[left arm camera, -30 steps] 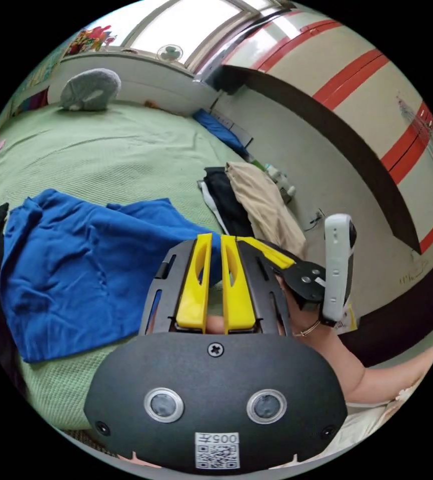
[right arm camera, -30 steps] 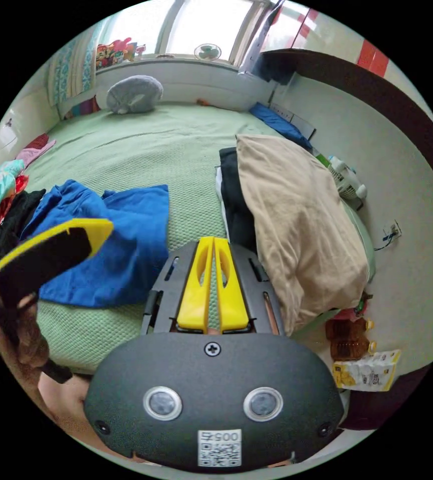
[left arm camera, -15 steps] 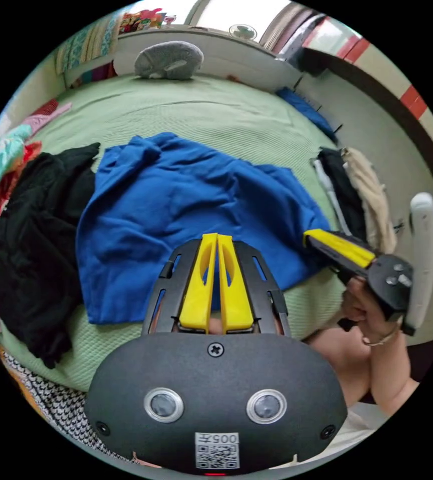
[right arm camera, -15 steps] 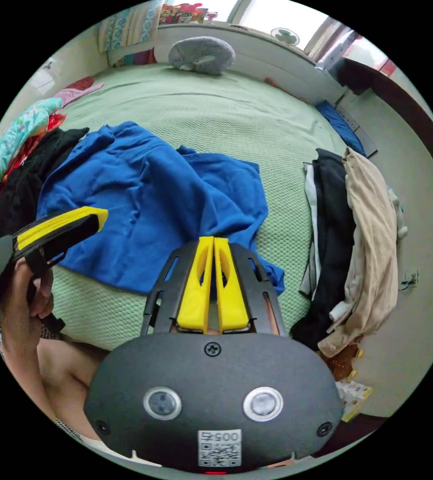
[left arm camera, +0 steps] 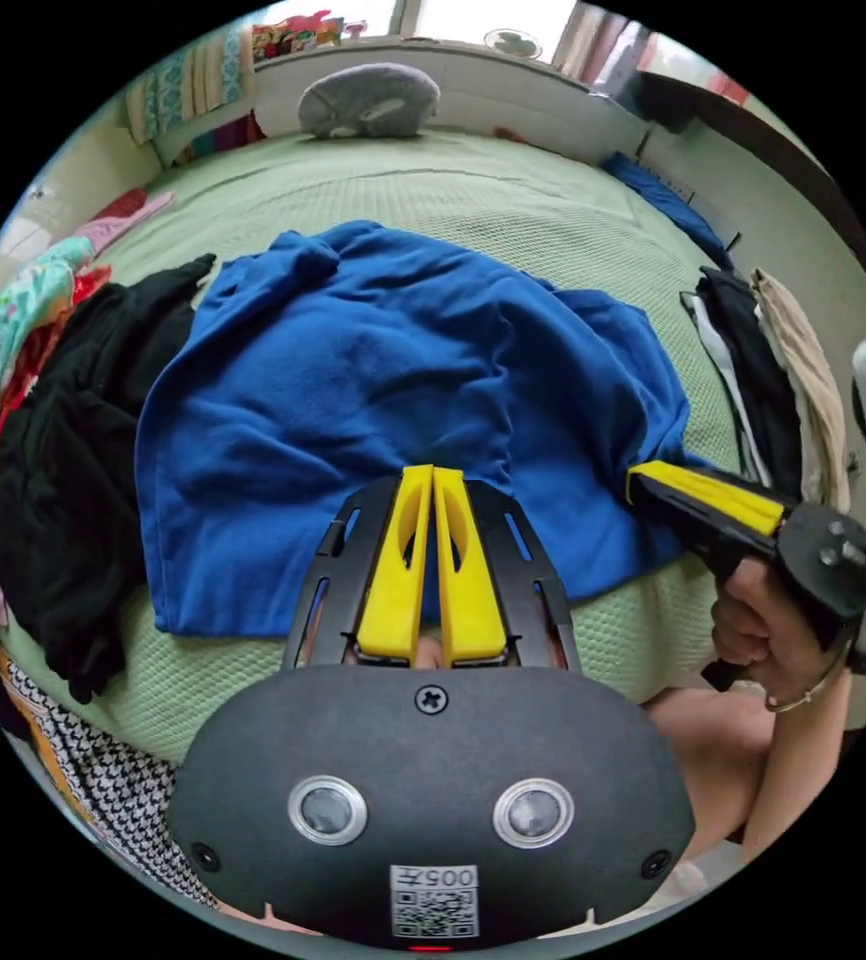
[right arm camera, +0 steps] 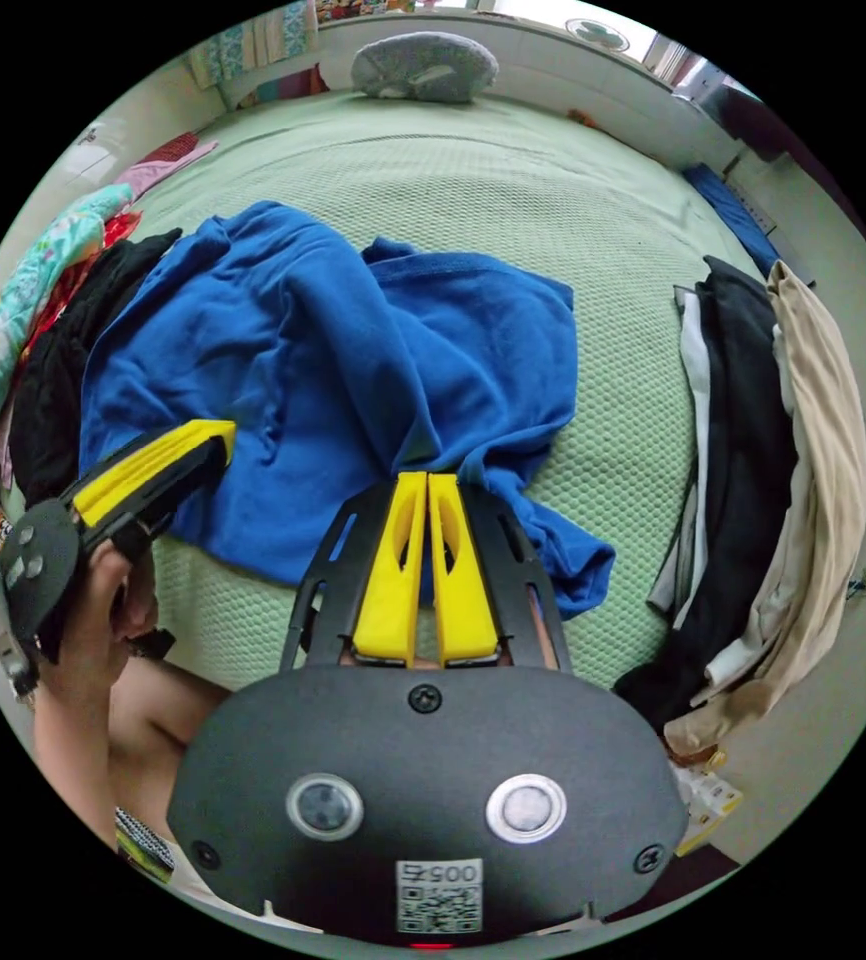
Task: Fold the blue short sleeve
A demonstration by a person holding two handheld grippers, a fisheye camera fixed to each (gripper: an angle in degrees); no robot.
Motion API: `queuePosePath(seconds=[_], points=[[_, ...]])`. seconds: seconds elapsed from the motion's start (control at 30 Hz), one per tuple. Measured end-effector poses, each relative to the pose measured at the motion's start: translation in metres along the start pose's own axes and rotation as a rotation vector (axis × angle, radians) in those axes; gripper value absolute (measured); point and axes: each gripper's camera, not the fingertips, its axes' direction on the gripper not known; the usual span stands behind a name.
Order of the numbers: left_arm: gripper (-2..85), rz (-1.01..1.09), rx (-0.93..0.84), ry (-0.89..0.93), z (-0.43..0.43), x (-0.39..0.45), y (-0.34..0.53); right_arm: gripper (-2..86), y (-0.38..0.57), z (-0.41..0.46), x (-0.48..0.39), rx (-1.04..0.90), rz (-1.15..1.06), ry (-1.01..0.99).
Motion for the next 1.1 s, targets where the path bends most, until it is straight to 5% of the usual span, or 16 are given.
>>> queuePosePath(seconds=[0.37,0.5,0.67,0.87,1.1], points=[[-0.4,0.099,-0.132,0.096,-0.010,0.003,-0.043,-1.2,-0.009,-0.005,0.008,-0.039,-0.096,0.091],[-0.3,0.243,-0.078,-0.113,-0.026,0.027,-0.045,-1.2,-0.008,-0.013,0.014,-0.036,-0.142,0.110],[-0.3,0.298,-0.095,-0.064,-0.047,0.021,-0.048,-1.2,-0.005,-0.031,0.046,-0.026,-0.150,-0.015],[-0.3,0.086,0.039,-0.065,-0.094,-0.049,-0.040,-1.1,-0.003,-0.056,0.105,-0.002,0.000,-0.224],[-0.1,-0.075,0.062,-0.168,-0.107,-0.102,-0.041,-0.9,0.020,-0.105,0.148,0.324,0.194,-0.155]])
